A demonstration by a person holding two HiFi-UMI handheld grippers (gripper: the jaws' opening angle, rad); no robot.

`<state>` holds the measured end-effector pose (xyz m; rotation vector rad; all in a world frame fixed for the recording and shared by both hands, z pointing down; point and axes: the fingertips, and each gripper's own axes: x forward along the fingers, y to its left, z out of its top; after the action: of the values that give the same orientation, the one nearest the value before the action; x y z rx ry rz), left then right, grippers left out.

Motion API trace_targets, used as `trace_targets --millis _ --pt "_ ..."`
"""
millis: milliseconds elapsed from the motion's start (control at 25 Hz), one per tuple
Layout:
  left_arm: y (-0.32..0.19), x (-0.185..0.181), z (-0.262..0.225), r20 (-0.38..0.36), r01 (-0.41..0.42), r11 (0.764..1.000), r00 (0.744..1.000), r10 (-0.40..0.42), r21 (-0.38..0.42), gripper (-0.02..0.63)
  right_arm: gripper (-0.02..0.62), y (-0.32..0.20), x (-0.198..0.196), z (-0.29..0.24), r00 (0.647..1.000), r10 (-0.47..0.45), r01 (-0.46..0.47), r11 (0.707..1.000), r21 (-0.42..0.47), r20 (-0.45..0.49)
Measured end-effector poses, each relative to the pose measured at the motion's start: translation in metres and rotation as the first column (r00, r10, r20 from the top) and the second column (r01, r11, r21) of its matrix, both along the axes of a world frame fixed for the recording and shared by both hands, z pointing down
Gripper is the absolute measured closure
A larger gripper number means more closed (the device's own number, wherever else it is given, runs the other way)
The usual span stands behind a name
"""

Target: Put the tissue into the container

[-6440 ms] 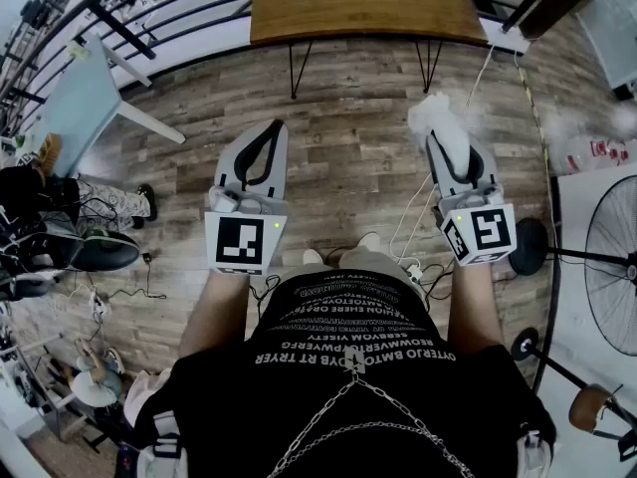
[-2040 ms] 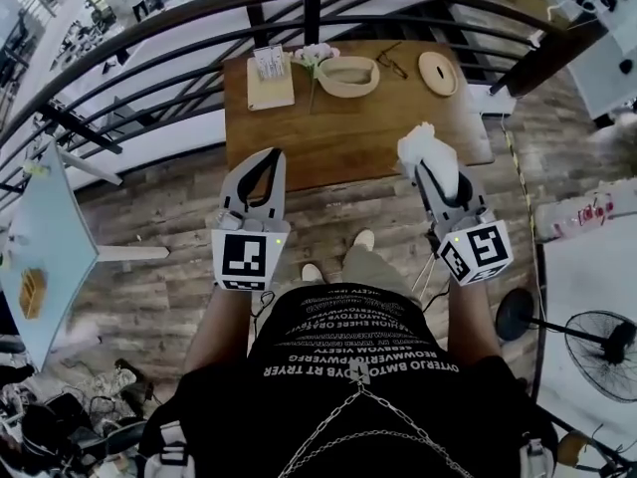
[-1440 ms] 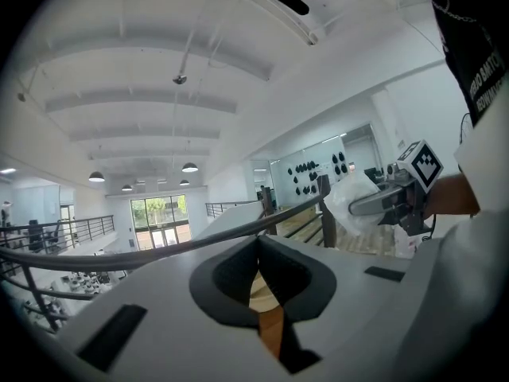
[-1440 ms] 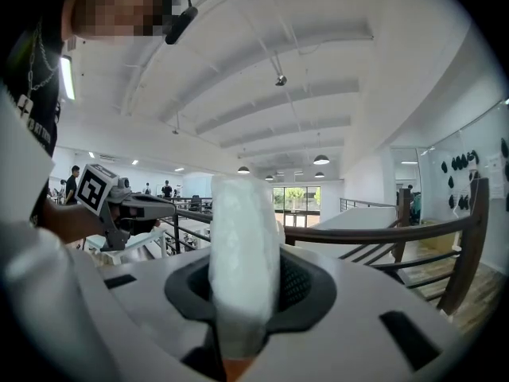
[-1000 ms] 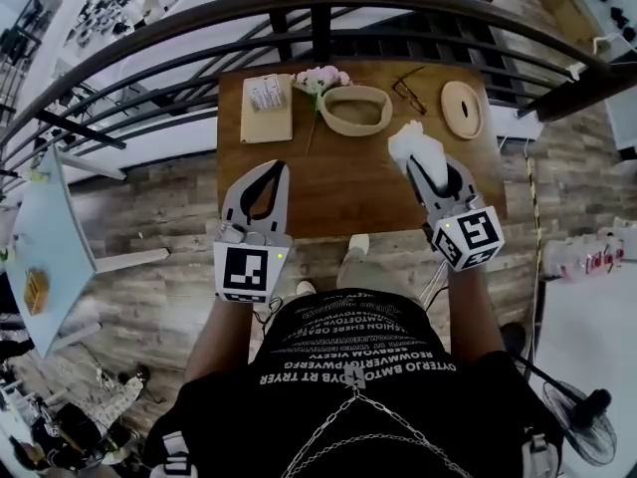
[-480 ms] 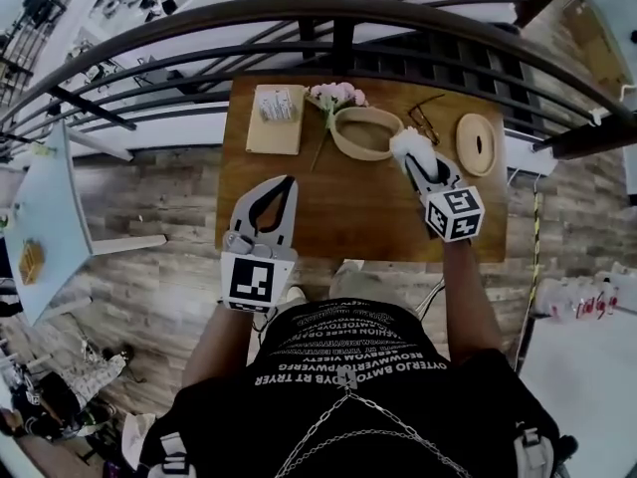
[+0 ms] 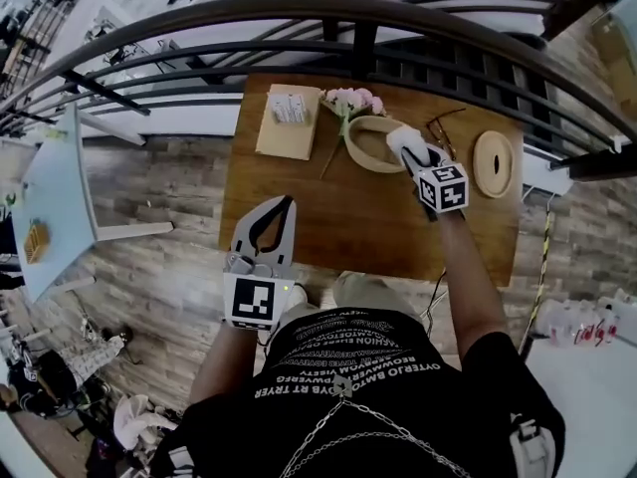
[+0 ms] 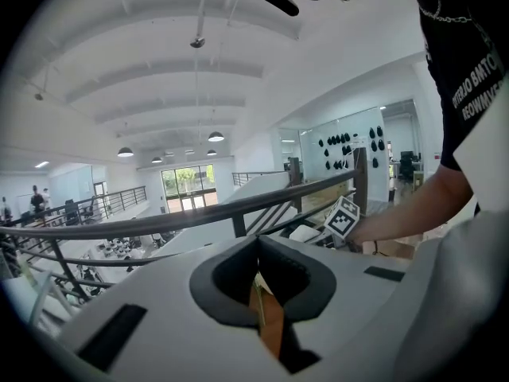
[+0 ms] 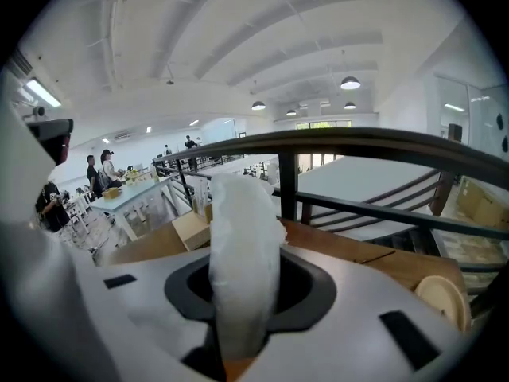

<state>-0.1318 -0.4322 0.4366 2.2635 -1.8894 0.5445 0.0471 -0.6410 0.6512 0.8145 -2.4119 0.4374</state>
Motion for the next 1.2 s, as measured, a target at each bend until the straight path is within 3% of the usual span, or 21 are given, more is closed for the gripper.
trace_targets --millis 320,440,560,680,840,920,960,1200 --pt "0.022 -0.022 0.020 0.011 0.097 0.993 0.995 -0.096 -0.066 0.581 0.476 -0.015 -0.052 0.089 0.979 -0.135 0.114 0.984 -0.138 -0.154" --pt "0.031 -0.027 0.026 0.017 0.118 0.989 0.993 -0.117 -0.085 0.581 0.477 -0.015 -0.065 0.113 0.945 -0.202 0.165 0.973 -0.159 -0.256" --pt "0.042 -0.027 0.028 0.017 0.133 0.986 0.991 -0.132 -0.096 0.581 0.477 -0.012 -0.067 0.131 0.888 -0.281 0.215 0.953 -0.212 -0.365" --pt "0.051 -0.029 0.030 0.012 0.140 0.985 0.990 -0.140 -0.103 0.581 0.476 -0.011 -0.069 0.140 0.858 -0.323 0.229 0.937 -0.265 -0.399" --pt "0.055 -0.028 0.026 0.009 0.112 0.990 0.994 -0.111 -0.091 0.581 0.438 -0.012 -0.076 0.135 0.889 -0.311 0.223 0.935 -0.276 -0.336" --pt "0.054 -0.025 0.016 0.010 0.085 0.994 0.996 -0.085 -0.067 0.581 0.294 -0.013 -0.071 0.119 0.924 -0.268 0.204 0.949 -0.240 -0.274" --pt "0.055 -0.024 0.011 0.011 0.073 0.996 0.997 -0.073 -0.056 0.581 0.255 -0.012 -0.066 0.108 0.939 -0.243 0.192 0.957 -0.216 -0.244" --pt "0.055 -0.025 -0.011 0.011 -0.002 1.000 1.000 0.002 -0.003 0.581 0.247 0.011 -0.026 0.028 0.983 -0.095 0.093 0.995 -0.018 -0.159"
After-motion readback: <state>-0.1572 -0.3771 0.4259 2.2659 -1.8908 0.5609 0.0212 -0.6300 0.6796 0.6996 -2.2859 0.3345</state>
